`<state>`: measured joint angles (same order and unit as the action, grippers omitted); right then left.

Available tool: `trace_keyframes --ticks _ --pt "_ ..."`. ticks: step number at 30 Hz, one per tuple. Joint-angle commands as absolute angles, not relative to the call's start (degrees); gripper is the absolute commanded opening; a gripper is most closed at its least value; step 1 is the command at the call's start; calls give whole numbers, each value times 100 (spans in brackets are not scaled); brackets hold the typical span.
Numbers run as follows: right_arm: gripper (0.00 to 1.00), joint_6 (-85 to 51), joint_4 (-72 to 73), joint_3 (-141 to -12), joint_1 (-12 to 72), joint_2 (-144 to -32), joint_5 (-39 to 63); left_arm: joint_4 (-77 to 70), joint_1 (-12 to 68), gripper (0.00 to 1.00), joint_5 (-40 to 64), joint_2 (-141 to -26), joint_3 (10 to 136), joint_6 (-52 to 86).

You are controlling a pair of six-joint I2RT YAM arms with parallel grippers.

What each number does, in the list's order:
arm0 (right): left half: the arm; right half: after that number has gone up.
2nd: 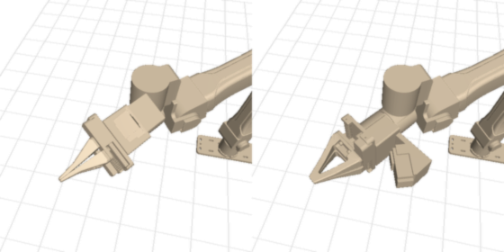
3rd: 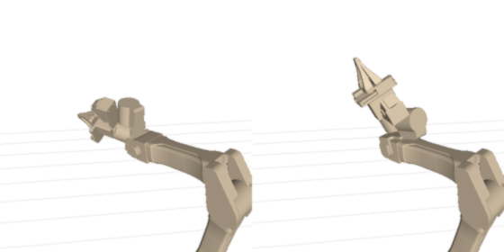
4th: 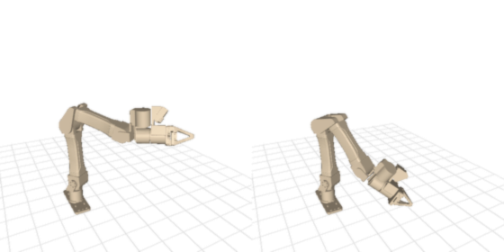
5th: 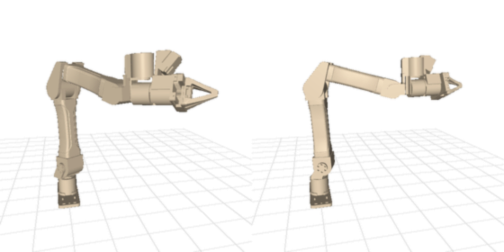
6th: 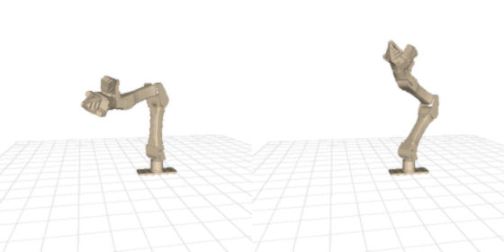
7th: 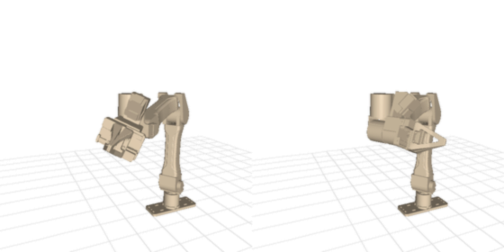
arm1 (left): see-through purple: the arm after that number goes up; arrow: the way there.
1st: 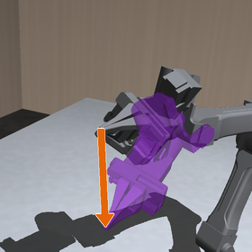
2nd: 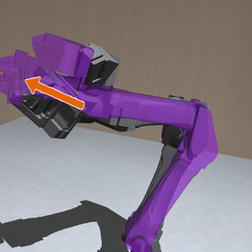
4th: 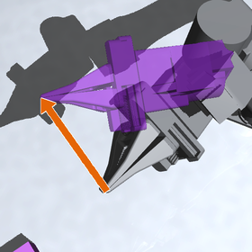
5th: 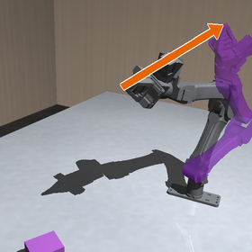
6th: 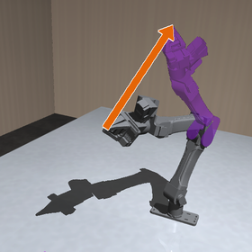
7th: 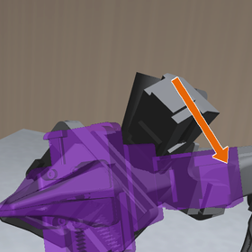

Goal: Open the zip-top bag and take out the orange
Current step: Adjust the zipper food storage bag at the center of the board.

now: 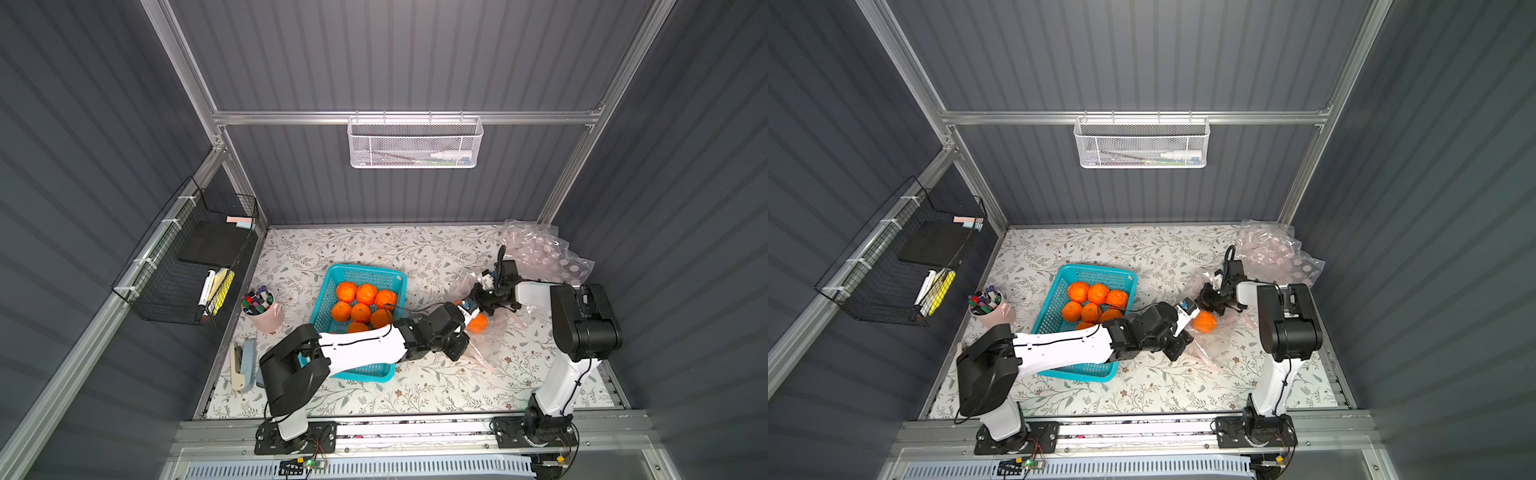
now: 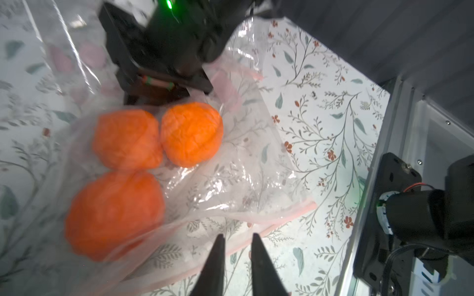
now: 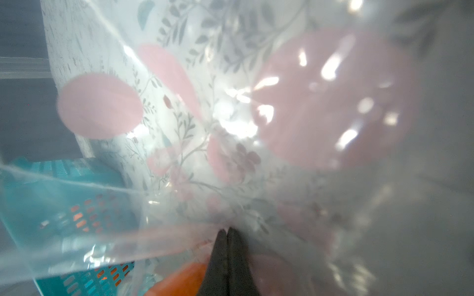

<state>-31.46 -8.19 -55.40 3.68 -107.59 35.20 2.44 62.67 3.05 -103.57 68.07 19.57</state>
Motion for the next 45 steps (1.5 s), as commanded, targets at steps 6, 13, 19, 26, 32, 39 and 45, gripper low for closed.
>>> trace_keyframes --ticks 6,13,19,26,32,39,45 --pt "2 -3096 -1118 -5458 372 -10960 3350 143 6231 6 536 -10641 6707 1872" --pt "2 -3148 -1139 -5395 374 -10671 3390 79 6231 5 451 -11091 6672 1997" --pt "5 -2965 -1740 -5605 378 -9965 3371 -68 6223 12 313 -11168 6246 2128" --pt "31 -2685 -2545 -5966 465 -9340 3179 -158 6223 13 133 -11036 5847 2306" --pt "62 -2186 -3102 -6553 688 -9300 2333 -262 6222 15 123 -10829 5477 2333" --pt "69 -2555 -4201 -8078 1282 -10600 1135 -386 6223 18 141 -10733 5291 2320" --pt "68 -2902 -4820 -8779 1740 -11408 -28 -378 6223 19 105 -10767 5278 2329"
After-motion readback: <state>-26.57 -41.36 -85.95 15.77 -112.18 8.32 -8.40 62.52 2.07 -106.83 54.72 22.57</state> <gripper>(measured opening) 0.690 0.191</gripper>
